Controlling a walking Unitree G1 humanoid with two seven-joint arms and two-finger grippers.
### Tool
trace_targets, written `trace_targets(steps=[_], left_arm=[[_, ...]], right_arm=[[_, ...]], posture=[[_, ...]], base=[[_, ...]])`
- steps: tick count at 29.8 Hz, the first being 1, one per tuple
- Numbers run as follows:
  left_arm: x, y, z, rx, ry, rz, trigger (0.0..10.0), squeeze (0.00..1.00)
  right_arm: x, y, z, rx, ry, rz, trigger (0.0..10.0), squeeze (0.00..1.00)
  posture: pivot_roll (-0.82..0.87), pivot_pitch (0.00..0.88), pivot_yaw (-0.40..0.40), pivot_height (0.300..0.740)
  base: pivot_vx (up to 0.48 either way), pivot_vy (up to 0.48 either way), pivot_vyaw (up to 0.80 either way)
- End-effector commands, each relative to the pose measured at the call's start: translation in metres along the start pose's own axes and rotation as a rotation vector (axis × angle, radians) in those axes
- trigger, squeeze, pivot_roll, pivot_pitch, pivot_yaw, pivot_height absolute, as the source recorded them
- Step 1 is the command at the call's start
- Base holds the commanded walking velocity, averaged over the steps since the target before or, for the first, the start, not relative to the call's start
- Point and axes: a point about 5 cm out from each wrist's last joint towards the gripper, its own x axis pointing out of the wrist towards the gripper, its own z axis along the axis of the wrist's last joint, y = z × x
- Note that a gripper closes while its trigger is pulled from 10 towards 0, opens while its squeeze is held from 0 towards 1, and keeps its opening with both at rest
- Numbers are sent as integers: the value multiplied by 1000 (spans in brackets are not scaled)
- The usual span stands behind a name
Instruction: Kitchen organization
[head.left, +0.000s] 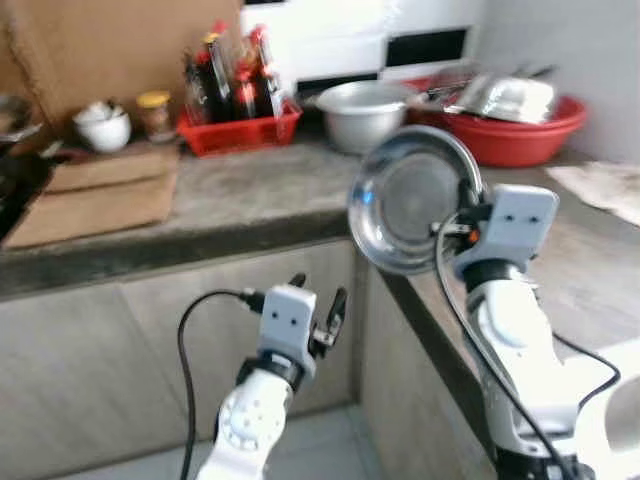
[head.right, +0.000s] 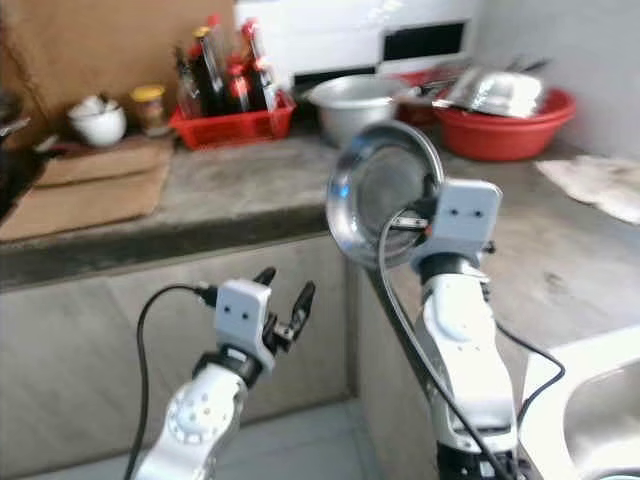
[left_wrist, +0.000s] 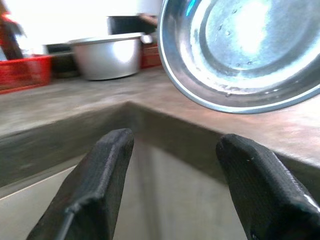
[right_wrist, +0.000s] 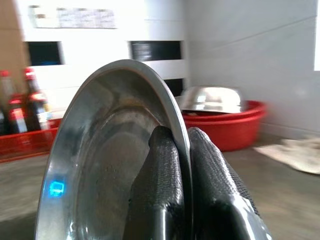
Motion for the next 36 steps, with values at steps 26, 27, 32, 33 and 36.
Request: trace_targets(steps=[26,27,32,33,36], left_arm=[[0,2,-2,3,10,-2,10000,0],[0,2,-2,3,10,-2,10000,0],[0,2,-2,3,12,-5,10000,0],[0,2,-2,3,12,-5,10000,0],[1,2,-3,5,17,-8,10000,0]], right_arm=[[1,7,8,19,-28,27,0,0],[1,7,8,19,-28,27,0,0],[1,7,8,20,-27,24,0,0],[1,7,8,20,-27,24,0,0],[2,7,8,20,-29,23,0,0]], posture=[[113,0,-23,740],[113,0,-23,740],[113,0,-21,740],[113,0,-21,740],[116,0,-21,740]], base=[[0,299,-800],[0,442,-800],[0,415,-800],[0,341,-800],[0,0,-800]])
